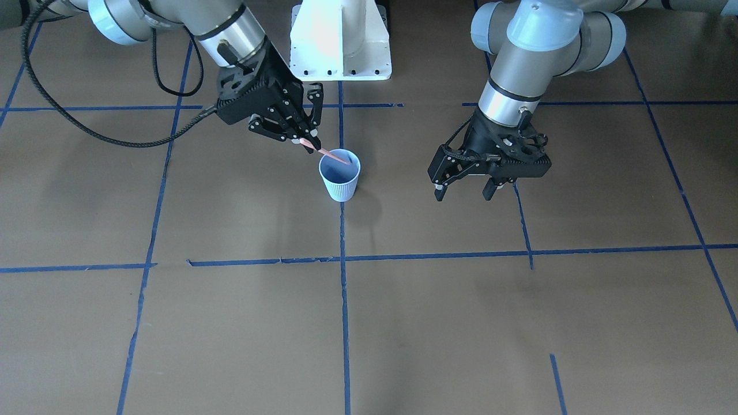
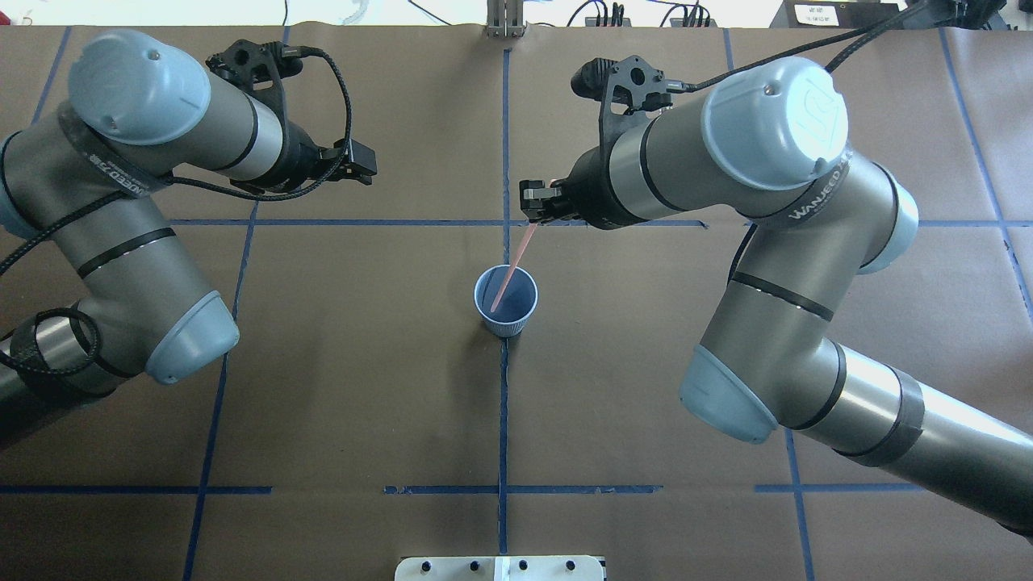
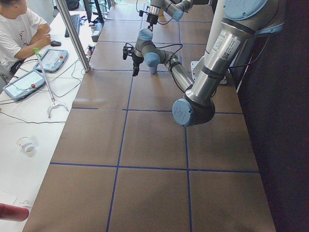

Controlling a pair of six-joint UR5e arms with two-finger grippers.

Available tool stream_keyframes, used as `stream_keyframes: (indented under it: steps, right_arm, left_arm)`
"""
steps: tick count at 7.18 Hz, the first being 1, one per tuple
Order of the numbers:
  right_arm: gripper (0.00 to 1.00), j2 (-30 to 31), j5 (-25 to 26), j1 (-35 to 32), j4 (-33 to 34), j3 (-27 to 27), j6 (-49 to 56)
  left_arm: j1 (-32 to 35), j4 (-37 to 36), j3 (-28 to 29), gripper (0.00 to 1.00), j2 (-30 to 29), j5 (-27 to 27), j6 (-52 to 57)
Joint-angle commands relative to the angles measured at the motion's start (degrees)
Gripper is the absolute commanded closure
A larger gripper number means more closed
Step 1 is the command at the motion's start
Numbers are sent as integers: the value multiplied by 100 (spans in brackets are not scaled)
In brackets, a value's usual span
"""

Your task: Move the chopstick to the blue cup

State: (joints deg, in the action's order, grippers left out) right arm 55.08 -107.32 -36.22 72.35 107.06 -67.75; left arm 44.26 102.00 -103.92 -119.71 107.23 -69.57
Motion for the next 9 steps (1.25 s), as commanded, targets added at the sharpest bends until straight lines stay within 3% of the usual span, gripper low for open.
stream_keyframes:
  steps: [1,3,4,6,8,9]
  right_arm:
    - [1,-32,394,325,8,-281,-10]
    - [0,-15,457,283,-62,-143,25]
    - [0,90,222,-13,-45,-11,25]
    - [0,738,-1320,-1267,-28,8,827]
    - [0,1607,-2114,-2262,278,-54,2487]
    - [0,1846,-2414,-2693,898,-158,3435]
  left_arm:
    - [4,-5,-41,0,0,0,-4]
    - [73,-5,-76,0,9,26,13]
    - [152,-14,-85,0,166,44,396]
    - [625,-14,-6,0,858,288,1957]
    - [1563,-83,29,0,1728,1148,3949]
    - [2090,-93,377,0,1932,1647,4760]
